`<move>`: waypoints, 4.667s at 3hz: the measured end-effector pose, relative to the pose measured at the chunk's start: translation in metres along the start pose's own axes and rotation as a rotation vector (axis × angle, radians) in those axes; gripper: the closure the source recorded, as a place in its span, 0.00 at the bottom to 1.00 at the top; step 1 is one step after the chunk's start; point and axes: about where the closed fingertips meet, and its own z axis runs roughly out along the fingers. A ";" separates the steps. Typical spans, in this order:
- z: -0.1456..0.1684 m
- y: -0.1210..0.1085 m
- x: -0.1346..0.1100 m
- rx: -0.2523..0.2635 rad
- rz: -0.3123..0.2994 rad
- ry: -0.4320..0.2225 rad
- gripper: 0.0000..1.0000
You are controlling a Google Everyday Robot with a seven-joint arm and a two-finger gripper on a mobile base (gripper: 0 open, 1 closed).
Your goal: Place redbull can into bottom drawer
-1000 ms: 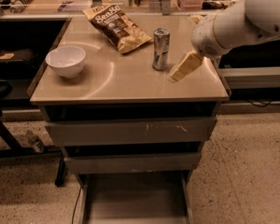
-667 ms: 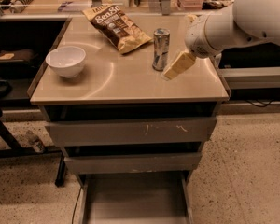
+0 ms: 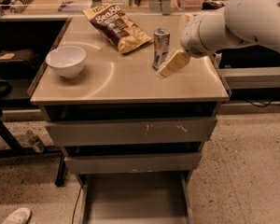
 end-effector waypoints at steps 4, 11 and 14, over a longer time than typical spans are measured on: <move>0.086 0.025 -0.048 0.095 0.018 -0.078 0.00; 0.046 -0.026 -0.051 0.210 0.051 -0.151 0.00; 0.086 -0.058 0.010 0.154 0.203 -0.173 0.00</move>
Offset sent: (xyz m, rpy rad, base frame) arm 0.0434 0.0339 -0.0120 0.1132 -0.0783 0.0287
